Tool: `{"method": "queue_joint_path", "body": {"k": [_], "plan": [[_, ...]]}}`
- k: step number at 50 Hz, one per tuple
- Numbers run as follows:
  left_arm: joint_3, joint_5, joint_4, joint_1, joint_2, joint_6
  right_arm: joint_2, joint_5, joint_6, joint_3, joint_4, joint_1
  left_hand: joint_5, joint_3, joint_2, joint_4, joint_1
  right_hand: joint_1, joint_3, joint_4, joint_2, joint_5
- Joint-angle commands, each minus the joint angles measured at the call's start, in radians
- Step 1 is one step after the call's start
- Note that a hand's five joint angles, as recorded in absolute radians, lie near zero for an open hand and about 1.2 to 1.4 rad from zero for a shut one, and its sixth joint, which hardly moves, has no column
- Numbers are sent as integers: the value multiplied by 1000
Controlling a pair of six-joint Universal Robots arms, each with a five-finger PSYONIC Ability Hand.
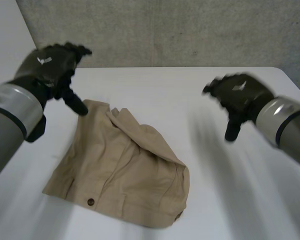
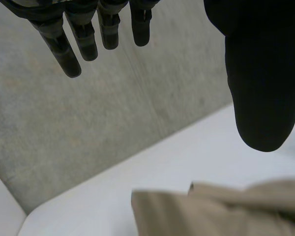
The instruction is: Fold the shorts.
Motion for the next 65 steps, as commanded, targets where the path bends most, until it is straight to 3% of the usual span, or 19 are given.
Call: {"method": "queue_joint_path", "body": {"k": [1, 7, 14, 18, 19, 20, 21, 22, 28, 34, 41, 42, 44, 45, 47, 53, 56, 60, 65], "plan": [[-145, -3, 97, 0, -24, 176, 3, -172, -158, 187, -23, 76, -26, 8, 12, -17, 11, 25, -37, -51, -13, -48], [-217, -6, 247, 28, -106, 217, 6, -278, -204, 394, -261, 93, -29, 5, 9, -20, 8, 25, -37, -51, -13, -48], [-230, -11, 284, 110, -176, 196, 79, -270, -236, 485, -475, 143, -32, 2, 7, -23, 5, 25, -37, -51, -13, -48], [-234, -11, 284, 120, -175, 170, 122, -264, -245, 490, -543, 151, -29, 5, 9, -20, 8, 444, 382, 369, 407, 371], [-234, -12, 284, 120, -173, 159, 133, -263, -244, 479, -566, 151, -29, 5, 9, -20, 8, 832, 770, 757, 795, 759], [-236, -11, 284, 120, -170, 155, 138, -263, -245, 472, -578, 151, -29, 5, 9, -20, 8, 1060, 998, 984, 1023, 987], [-236, -11, 284, 121, -169, 149, 141, -263, -244, 467, -590, 149, -29, 5, 9, -20, 8, 1245, 1183, 1169, 1207, 1172], [-236, -11, 284, 121, -166, 144, 142, -263, -244, 461, -604, 149, -29, 5, 9, -20, 8, 1246, 1184, 1171, 1209, 1173], [-256, -7, 284, 123, -94, 118, 156, -212, -213, 320, -696, 142, -37, -3, 1, -28, 0, 1246, 1184, 1171, 1209, 1173], [-291, -7, 284, 121, -37, 118, 226, -5, -138, 6, -728, 47, -37, -3, 1, -28, 0, 1246, 1184, 1171, 1209, 1173], [-335, -3, 284, 118, 21, 118, 374, 128, -152, -278, -633, -12, -40, -6, -2, -31, -3, 1246, 1184, 1171, 1209, 1173], [-346, -1, 284, 117, 34, 119, 412, 156, -172, -324, -589, -18, -40, -6, -2, -31, -3, 1085, 1023, 1009, 1047, 1012], [-355, 0, 284, 115, 45, 119, 441, 187, -199, -354, -544, -18, -40, -6, -2, -31, -3, 207, 145, 131, 169, 134], [-355, -1, 284, 114, 46, 119, 449, 207, -210, -361, -525, -16, -40, -6, -2, -31, -3, 25, -37, -51, -13, -48], [-355, -1, 283, 111, 48, 119, 449, 230, -228, -349, -480, -12, -40, -6, -2, -31, -3, 25, -37, -51, -13, -48], [-354, 3, 286, 109, 45, 122, 362, 234, -183, -245, -469, -7, -40, -6, -2, -31, -3, 25, -37, -51, -13, -48], [-345, 5, 290, 109, 35, 122, 222, 230, -83, -107, -469, -4, -40, -6, -2, -31, -3, 25, -37, -51, -13, -48], [-334, 8, 306, 103, 22, 125, 135, 182, 40, 10, -445, 8, -40, -6, -2, -31, -3, 25, -37, -51, -13, -48], [-279, 51, 356, 89, -58, 132, 113, 61, 197, 132, -341, 60, -29, 5, 9, -20, 8, 41, -21, -35, 3, -32]]}}
